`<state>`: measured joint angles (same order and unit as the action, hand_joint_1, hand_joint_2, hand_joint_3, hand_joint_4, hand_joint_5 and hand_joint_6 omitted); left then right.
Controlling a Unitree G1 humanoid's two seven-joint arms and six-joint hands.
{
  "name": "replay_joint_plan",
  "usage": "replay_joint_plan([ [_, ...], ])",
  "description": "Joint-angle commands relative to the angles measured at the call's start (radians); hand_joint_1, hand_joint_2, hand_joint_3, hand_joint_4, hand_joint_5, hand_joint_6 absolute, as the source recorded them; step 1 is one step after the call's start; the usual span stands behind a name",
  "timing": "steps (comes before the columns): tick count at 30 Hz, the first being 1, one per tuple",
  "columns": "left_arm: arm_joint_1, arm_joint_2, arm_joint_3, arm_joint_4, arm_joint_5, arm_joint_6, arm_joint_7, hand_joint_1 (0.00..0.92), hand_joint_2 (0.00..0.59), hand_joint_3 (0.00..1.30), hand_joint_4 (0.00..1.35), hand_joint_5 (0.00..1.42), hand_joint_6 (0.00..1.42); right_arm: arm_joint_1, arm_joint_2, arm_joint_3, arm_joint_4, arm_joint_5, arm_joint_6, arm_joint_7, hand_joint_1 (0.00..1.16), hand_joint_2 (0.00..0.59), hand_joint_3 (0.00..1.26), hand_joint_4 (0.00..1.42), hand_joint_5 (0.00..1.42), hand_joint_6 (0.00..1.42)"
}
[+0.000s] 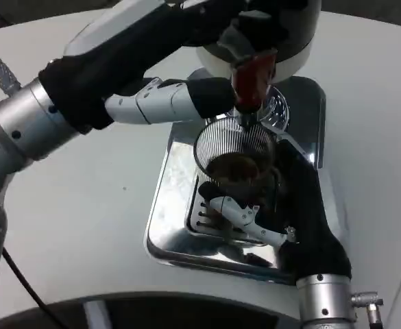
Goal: Grasp the cup under the faucet to collect the drink, then remove the cup.
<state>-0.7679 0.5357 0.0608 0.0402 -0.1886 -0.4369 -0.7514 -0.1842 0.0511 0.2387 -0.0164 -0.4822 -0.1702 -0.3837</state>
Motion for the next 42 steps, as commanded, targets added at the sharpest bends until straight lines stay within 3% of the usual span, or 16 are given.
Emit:
replay_joint_plan([
  [1, 0.028, -0.001, 0.017, -0.047, -0.027, 0.008, 0.022, 0.000, 0.085, 0.15, 0.16, 0.25, 0.27, 0.042, 0.007, -0.002, -0.017, -0.002, -0.017, -0.016, 0.80, 0.228, 0.41, 0.49, 0.57, 0.20],
  [12, 0.110, 0.014, 0.058, -0.136, -0.063, 0.051, 0.036, 0.000, 0.087, 0.17, 0.22, 0.29, 0.30, 0.062, 0.003, -0.016, -0.036, -0.003, -0.044, -0.042, 0.79, 0.238, 0.52, 0.61, 0.70, 0.33],
  [21, 0.193, 0.019, 0.111, -0.177, -0.076, 0.080, 0.058, 0.000, 0.091, 0.19, 0.23, 0.29, 0.31, 0.088, -0.002, -0.028, -0.048, -0.003, -0.065, -0.049, 0.81, 0.209, 0.63, 0.71, 0.83, 0.47],
  [42, 0.433, 0.024, 0.193, -0.216, -0.053, 0.072, 0.137, 0.000, 0.092, 0.20, 0.24, 0.30, 0.33, 0.142, -0.025, -0.068, -0.086, 0.007, -0.101, -0.039, 0.84, 0.195, 0.73, 0.81, 0.95, 0.60],
])
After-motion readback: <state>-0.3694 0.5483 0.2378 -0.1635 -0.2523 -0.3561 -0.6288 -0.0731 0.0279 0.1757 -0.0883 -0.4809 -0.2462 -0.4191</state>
